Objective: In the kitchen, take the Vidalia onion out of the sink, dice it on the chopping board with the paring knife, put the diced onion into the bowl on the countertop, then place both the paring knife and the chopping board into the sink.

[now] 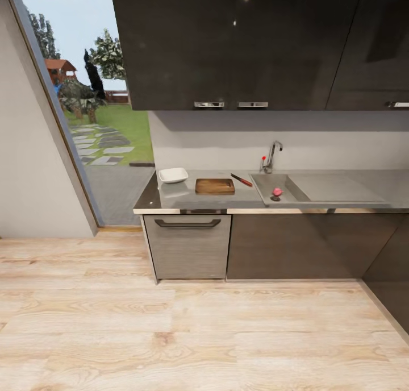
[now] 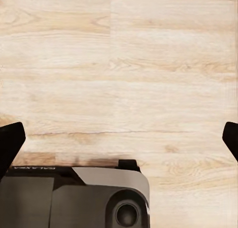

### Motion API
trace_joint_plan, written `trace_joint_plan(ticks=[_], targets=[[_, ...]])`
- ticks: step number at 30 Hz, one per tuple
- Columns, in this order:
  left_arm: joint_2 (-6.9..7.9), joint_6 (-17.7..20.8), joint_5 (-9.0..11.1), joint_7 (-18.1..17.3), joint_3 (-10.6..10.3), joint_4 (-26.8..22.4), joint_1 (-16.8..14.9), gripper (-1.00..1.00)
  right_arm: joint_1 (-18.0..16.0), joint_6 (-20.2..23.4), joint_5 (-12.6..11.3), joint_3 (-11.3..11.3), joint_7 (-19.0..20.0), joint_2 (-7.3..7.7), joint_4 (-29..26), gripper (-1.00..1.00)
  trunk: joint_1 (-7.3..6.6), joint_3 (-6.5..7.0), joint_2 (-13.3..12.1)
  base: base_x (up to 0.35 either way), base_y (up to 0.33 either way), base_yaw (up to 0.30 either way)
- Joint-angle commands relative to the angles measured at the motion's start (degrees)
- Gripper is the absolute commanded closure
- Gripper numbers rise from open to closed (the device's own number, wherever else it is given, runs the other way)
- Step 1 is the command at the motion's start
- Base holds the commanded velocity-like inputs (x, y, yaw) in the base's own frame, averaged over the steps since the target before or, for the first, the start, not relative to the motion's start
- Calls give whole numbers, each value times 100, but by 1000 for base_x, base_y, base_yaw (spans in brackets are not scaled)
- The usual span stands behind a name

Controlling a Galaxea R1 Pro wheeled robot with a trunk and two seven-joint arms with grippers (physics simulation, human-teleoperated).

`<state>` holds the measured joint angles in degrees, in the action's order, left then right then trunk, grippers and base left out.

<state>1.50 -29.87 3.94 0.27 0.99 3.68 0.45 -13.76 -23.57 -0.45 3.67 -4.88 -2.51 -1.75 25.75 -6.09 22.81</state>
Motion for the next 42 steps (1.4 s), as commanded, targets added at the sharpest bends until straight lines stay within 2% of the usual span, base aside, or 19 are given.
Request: trace_joint_plan(ticks=[1, 3, 9, 13, 15, 17, 22, 23, 25, 27, 28, 32, 34, 36, 42], targets=[[0, -28, 28, -9, 6, 10, -5, -100, -4, -39, -5, 35, -38, 1, -55, -100, 3, -10, 11, 0, 0, 0], [0, -28, 28, -9, 8, 10, -4, -100, -4, -170, -7, 36, -37, 4, -230, -100, 3, -10, 11, 0, 0, 0], [8, -24, 27, 2, 20, -122, -8, -100, -4, -1107, -8, 55, -51, 13, -429, -100, 3, -10, 11, 0, 0, 0], [15, 29, 28, 23, 23, -533, -8, -100, -4, -1264, -8, 55, -55, 14, -426, -100, 3, -10, 11, 0, 0, 0], [18, 196, 28, 48, 23, -798, -9, -100, -4, -1283, -8, 55, -54, 14, -413, -100, 3, -10, 11, 0, 0, 0], [21, 551, 23, 87, 28, -1140, -9, -100, -4, -1294, -8, 59, -51, 14, -402, -100, 3, -10, 11, 0, 0, 0], [149, 2447, 19, 162, 30, -2733, -10, -100, -4, -1299, -8, 63, -43, 20, -372, -100, 3, -10, 11, 0, 0, 0], [158, 2592, 19, 165, 31, -2883, -10, -100, -4, -1299, -8, 63, -44, 20, -368, -100, 3, -10, 11, 0, 0, 0], [219, 3171, 19, 176, 32, -3794, -10, -100, -4, -1299, -8, 64, -40, 16, -315, -100, 3, -10, 11, 0, 0, 0], [235, 3451, 19, 181, 34, -4374, -10, -100, -4, -1299, -8, 64, -40, 15, -267, -100, 3, -10, 11, 0, 0, 0], [240, 3764, 19, 182, 38, -4788, -10, -100, -4, -1299, -8, 64, -35, 14, -242, -100, 3, -10, 11, 0, 0, 0], [245, 4689, 19, 182, 41, -5692, -10, -100, -4, -1299, -8, 64, -31, 12, -156, -100, 3, -10, 11, 0, 0, 0], [242, 4993, 19, 183, 41, -6071, -10, -100, -4, -1299, -8, 64, -31, 13, -128, -100, 3, -10, 11, 0, 0, 0], [238, 5101, 19, 184, 41, -6286, -10, -100, -4, -1300, -8, 64, -38, 9, -117, -100, 3, -10, 11, 0, 0, 0], [224, 5209, 19, 184, 41, -6757, -10, -100, -4, -1300, -11, 64, -47, 7, -108, -100, 3, -10, 11, 0, 0, 0]])
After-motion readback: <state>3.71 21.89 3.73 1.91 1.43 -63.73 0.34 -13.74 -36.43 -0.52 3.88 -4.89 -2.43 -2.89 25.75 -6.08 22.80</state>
